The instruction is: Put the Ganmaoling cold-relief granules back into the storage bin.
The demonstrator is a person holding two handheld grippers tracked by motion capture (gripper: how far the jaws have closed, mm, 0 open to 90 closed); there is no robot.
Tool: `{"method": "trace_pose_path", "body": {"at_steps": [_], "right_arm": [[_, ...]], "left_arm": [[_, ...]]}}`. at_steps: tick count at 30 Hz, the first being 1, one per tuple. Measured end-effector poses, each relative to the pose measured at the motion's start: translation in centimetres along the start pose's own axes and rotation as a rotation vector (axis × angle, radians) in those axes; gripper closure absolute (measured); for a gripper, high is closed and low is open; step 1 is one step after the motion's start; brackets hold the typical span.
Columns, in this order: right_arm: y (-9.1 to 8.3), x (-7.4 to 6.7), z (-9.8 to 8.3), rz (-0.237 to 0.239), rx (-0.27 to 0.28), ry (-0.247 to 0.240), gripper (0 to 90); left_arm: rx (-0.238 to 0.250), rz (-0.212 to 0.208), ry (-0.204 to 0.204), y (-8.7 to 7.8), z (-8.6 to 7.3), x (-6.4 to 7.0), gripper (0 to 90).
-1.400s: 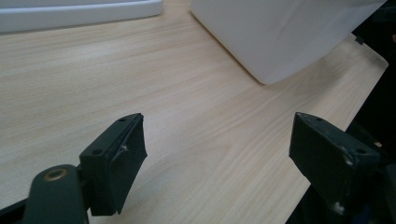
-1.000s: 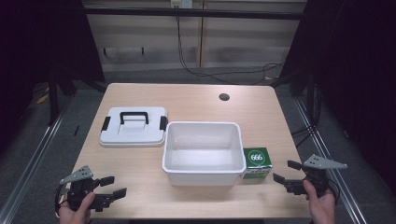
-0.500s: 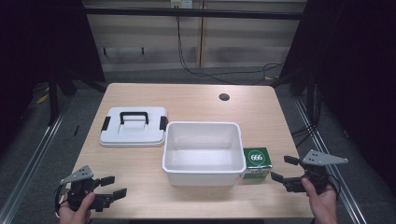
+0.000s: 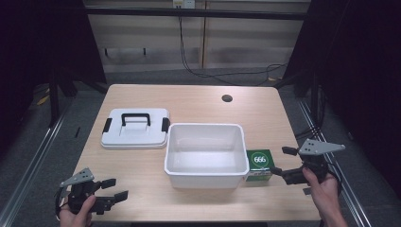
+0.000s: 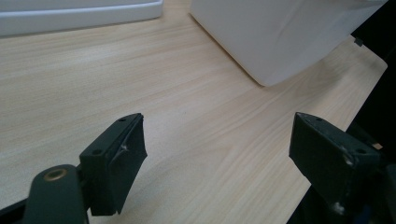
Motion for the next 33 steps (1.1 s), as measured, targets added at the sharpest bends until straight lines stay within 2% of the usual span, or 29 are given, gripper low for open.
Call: {"method": "trace_pose_path", "body": {"at_steps": [4, 7, 9, 14, 15, 17, 22, 24, 27, 29, 33], "right_arm": [[0.0, 0.2, 1.3, 0.014, -0.006, -0.008, 13.6], [0.0, 0.3, 1.9, 0.043, -0.025, -0.015, 13.6], [0.0, 0.5, 1.9, 0.057, -0.057, -0.021, 13.6], [0.2, 0.5, 2.1, 0.152, -0.079, -0.037, 15.0], [0.4, 0.5, 2.1, 0.149, -0.102, -0.042, 15.4], [1.0, 0.6, 2.1, 0.153, -0.138, -0.078, 13.6], [1.8, 0.1, 2.1, 0.233, -0.215, -0.172, 13.0], [1.9, 0.2, 2.2, 0.237, -0.231, -0.197, 10.7], [2.3, 0.1, 1.8, 0.259, -0.301, -0.244, 10.7], [2.4, 0.0, 1.6, 0.282, -0.342, -0.251, 11.8], [2.7, 0.3, 1.5, 0.316, -0.373, -0.270, 12.1]], "left_arm": [[0.002, -0.002, -0.006, 0.1, 0.0, 0.0, 18.6], [0.000, -0.002, -0.007, 0.1, 0.0, 0.0, 18.6], [0.001, -0.003, -0.006, 0.1, 0.0, 0.0, 18.6], [0.000, 0.000, -0.006, 0.1, 0.0, 0.0, 18.6], [0.001, -0.001, -0.006, 0.1, 0.0, 0.0, 18.6], [0.000, 0.000, -0.007, 0.1, 0.0, -0.1, 18.6], [0.002, 0.000, -0.006, 0.0, 0.0, -0.1, 18.6], [0.002, -0.003, -0.010, 0.1, 0.0, -0.1, 18.6], [-0.002, 0.000, -0.005, 0.1, 0.0, -0.1, 18.6], [-0.001, 0.001, -0.007, 0.1, 0.0, -0.1, 18.6], [0.000, -0.001, -0.008, 0.1, 0.0, -0.1, 18.6]]}}
Point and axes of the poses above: each handheld gripper's, and its own axes: y roughly forward along the jaws, z roughly out of its top, x roughly to its right, the point moved 9 cm from there along y, roughly forward along the jaws, and after that the axes turned 7 degrees about -y, right-handed, at the moved point
